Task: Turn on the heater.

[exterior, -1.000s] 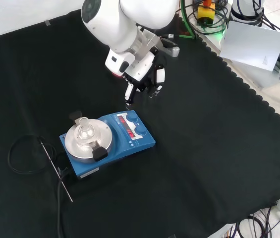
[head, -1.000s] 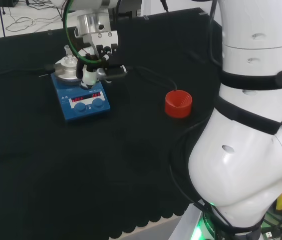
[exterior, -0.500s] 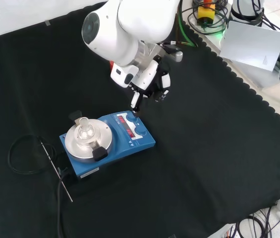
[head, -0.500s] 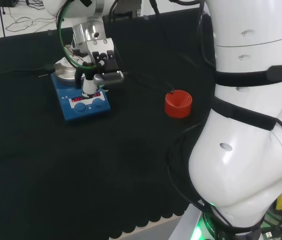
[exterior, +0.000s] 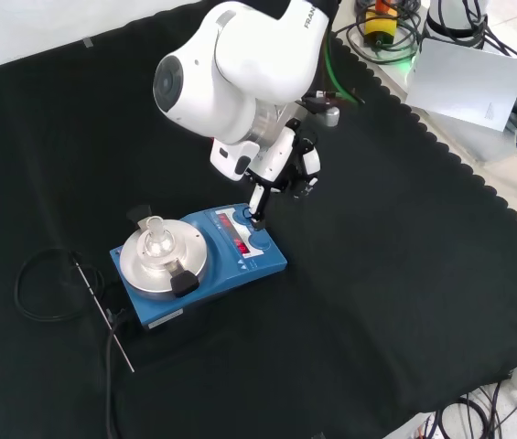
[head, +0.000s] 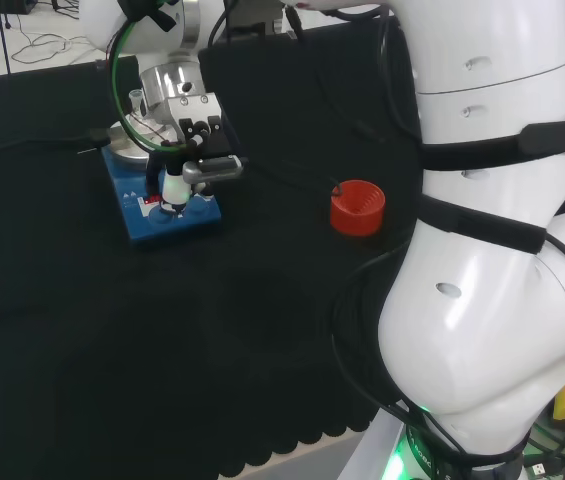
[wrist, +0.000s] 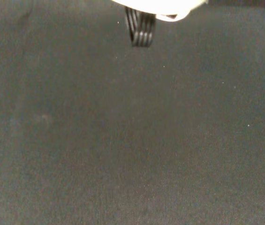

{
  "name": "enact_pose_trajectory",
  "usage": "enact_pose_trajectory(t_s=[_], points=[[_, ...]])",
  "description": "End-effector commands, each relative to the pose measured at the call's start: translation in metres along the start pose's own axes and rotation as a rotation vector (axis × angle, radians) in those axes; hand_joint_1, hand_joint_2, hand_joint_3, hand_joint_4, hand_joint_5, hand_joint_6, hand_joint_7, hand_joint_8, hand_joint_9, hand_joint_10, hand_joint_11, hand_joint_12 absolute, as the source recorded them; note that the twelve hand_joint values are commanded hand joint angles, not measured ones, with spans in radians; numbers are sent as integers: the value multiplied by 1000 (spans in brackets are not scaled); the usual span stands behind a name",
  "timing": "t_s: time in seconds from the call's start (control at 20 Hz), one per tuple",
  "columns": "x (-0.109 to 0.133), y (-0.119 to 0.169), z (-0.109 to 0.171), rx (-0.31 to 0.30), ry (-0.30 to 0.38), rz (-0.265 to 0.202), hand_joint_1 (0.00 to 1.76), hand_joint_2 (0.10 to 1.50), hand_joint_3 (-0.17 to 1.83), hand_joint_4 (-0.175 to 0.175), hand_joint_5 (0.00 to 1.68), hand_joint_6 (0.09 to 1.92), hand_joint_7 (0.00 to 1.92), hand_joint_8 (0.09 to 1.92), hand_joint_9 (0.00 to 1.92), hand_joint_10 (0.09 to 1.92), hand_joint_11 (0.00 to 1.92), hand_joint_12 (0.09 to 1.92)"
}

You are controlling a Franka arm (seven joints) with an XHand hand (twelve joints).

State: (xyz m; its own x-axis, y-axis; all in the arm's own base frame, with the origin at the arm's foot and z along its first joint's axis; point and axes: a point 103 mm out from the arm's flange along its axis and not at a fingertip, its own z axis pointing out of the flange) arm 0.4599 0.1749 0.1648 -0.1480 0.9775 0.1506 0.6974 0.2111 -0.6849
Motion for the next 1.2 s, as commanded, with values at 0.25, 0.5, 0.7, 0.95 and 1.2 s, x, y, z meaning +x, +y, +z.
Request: enact_pose_trajectory(t_s=[0.25,0.5,0.7,0.95,1.2], points=[[-4,9,7,31,0,1,1422,702,1021,-74,238,498,1588,1528,1660,1580,1252,1368],[-5,9,8,35,0,1,1421,701,1024,-73,242,487,1588,1528,1660,1580,1251,1369],[-7,10,9,37,2,-3,1421,701,1027,-73,245,480,1589,1528,1660,1580,1250,1370],[-13,13,14,41,6,0,1420,700,1029,-72,251,476,1588,1528,1660,1578,1249,1370],[-13,14,13,38,2,0,1420,699,1032,-72,255,471,1588,1527,1661,1575,1249,1371]])
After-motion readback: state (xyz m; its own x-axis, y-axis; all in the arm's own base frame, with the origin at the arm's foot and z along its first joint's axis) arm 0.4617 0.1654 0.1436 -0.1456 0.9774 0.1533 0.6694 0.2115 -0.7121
